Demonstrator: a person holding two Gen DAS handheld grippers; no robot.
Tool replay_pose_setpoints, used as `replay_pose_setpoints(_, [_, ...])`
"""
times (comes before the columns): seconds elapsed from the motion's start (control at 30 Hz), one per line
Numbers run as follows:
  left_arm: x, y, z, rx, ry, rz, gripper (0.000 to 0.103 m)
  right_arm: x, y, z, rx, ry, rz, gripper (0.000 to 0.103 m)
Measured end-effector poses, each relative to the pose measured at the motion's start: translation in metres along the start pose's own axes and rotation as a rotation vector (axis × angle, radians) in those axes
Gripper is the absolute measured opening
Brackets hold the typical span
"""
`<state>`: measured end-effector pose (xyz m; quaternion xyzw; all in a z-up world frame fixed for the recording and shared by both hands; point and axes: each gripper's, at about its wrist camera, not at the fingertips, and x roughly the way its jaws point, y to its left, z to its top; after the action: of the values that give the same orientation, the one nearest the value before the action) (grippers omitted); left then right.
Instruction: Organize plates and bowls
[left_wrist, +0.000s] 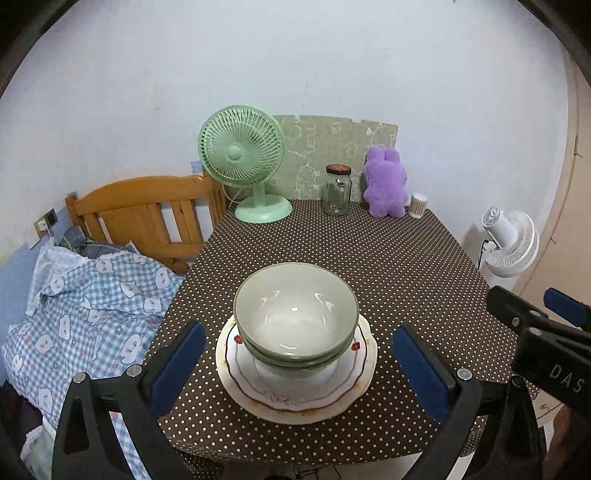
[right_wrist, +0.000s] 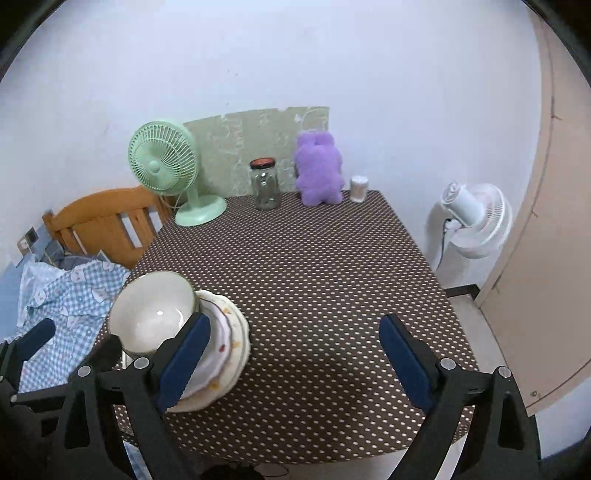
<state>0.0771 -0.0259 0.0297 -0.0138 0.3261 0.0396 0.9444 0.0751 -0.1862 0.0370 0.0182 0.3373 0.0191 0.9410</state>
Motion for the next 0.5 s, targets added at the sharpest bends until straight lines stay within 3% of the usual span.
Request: replay_pose_setpoints(0.5, [-0.026,-0.010,-0.040,-0.006,-0.074,-0.026,0.103,-0.028,-0.022,-0.046,-0.011,-0.068,-0.025,0.095])
